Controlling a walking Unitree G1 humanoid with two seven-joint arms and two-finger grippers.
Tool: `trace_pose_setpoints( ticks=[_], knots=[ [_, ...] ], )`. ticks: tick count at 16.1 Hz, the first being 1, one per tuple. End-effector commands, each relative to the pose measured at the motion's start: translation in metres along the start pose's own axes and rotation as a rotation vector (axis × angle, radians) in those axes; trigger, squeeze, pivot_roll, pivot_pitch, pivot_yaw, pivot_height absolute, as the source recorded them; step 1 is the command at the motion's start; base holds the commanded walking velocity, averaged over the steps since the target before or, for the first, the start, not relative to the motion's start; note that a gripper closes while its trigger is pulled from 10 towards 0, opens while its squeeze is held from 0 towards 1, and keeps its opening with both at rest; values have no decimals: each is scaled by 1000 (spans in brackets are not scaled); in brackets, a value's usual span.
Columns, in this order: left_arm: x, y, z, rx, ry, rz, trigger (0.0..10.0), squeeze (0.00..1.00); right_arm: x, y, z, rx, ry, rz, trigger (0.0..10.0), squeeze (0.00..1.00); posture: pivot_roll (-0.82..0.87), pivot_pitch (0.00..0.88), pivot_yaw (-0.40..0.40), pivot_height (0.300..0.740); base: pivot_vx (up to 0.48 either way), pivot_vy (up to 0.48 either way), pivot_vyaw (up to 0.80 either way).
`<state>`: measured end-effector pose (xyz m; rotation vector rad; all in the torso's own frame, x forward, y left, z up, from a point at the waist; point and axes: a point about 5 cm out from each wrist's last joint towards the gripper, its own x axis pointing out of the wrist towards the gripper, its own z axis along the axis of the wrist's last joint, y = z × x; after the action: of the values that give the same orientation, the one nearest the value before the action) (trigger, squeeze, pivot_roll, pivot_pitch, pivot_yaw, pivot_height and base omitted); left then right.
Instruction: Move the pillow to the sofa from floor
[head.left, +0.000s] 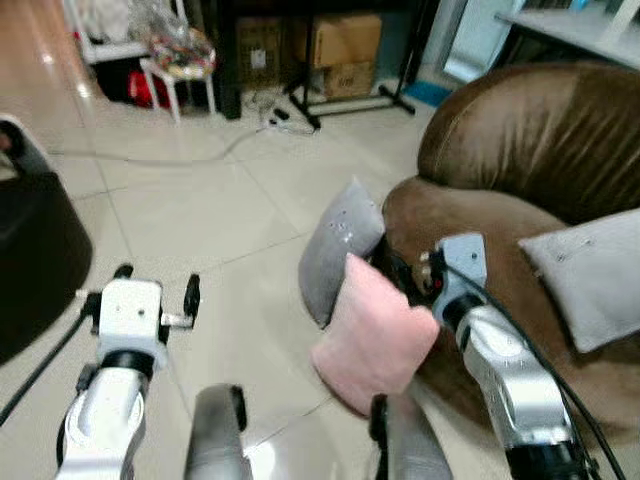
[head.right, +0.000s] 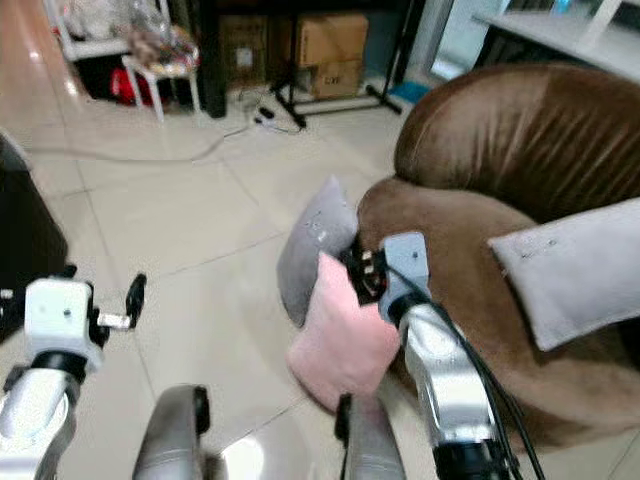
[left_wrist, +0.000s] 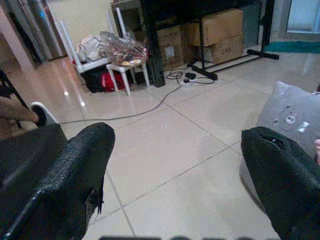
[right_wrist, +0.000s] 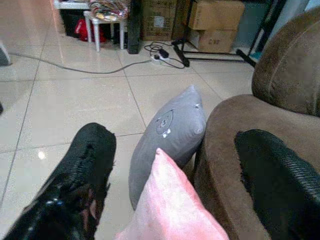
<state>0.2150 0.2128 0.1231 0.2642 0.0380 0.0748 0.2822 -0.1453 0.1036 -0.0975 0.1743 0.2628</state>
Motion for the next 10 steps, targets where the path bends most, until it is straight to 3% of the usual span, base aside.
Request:
trace_pose_setpoints(
  ticks=[1, 5, 9, 10],
  knots=[
    [2, 1, 3, -5, -15, -11, 10000, 984, -2, 2, 1, -40, -24, 15, 10000, 1000, -10, 0, -49, 577, 0, 0, 0],
    [5, -3, 8, -16, -35, -48, 10000, 973, -3, 3, 3, -22, -25, 7, 10000, 1000, -27, 0, -26, 577, 0, 0, 0],
    [4, -2, 8, -14, -32, -57, 10000, 969, -3, 2, 3, -44, -38, -10, 10000, 1000, -23, 0, -30, 577, 0, 0, 800],
    [4, -2, 7, -13, -32, -58, 10000, 969, -2, 2, 3, -29, -41, -29, 10000, 1000, -23, 0, -31, 577, 0, 0, 0]
  ],
)
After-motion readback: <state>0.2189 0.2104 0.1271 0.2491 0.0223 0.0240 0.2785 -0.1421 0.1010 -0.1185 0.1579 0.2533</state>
